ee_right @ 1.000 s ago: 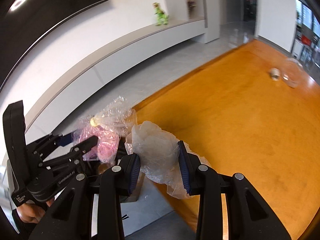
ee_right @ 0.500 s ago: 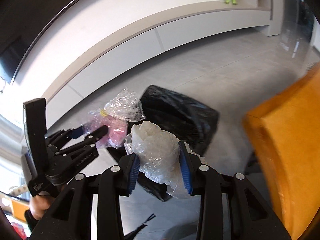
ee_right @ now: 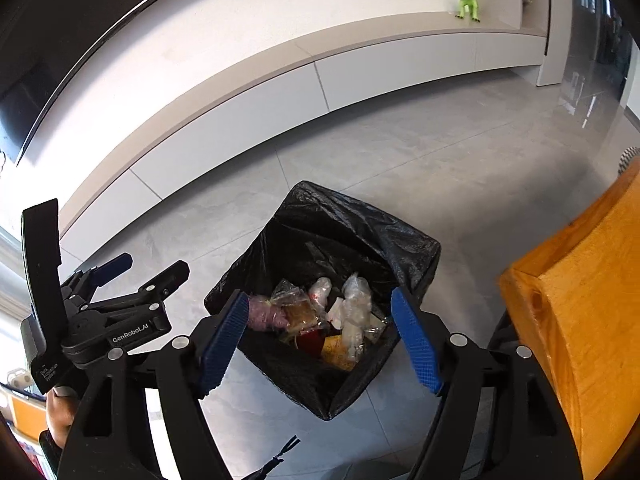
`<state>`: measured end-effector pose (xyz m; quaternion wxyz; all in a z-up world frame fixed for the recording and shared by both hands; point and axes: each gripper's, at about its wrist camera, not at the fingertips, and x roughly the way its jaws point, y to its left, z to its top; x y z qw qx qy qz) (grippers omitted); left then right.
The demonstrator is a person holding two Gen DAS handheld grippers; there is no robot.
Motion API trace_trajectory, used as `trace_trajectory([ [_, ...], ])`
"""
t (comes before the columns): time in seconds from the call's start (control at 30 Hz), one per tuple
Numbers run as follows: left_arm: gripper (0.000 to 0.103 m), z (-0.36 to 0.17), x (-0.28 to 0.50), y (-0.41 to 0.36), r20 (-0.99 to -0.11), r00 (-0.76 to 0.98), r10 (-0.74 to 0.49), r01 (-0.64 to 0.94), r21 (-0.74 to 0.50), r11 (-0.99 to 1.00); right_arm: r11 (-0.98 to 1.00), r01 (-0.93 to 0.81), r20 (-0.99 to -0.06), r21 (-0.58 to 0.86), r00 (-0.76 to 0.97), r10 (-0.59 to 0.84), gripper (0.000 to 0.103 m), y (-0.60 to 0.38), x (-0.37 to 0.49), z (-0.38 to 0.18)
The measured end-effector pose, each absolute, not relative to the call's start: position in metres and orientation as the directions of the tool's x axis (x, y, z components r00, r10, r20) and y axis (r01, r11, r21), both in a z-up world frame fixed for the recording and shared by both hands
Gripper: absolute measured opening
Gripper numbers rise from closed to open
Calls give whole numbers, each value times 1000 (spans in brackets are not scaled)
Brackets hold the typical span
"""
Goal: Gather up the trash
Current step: 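Open both grippers to drop both bags into the bin, then move both open tools back toward the table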
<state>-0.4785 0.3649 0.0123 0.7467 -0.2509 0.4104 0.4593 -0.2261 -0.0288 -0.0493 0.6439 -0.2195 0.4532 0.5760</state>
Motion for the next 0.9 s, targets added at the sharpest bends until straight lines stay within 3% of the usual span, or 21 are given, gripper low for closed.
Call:
trace_trajectory([
  [0.53, 97, 64, -360, 283, -783, 412, 466, -704, 52, 709, 458, -849, -779, 262, 94, 620, 76, -135, -122, -18],
  [0.9, 97, 91, -214, 186, -761, 564, 322, -435, 58, 899, 714, -654, -775, 249, 307, 552, 77, -275, -3, -16],
])
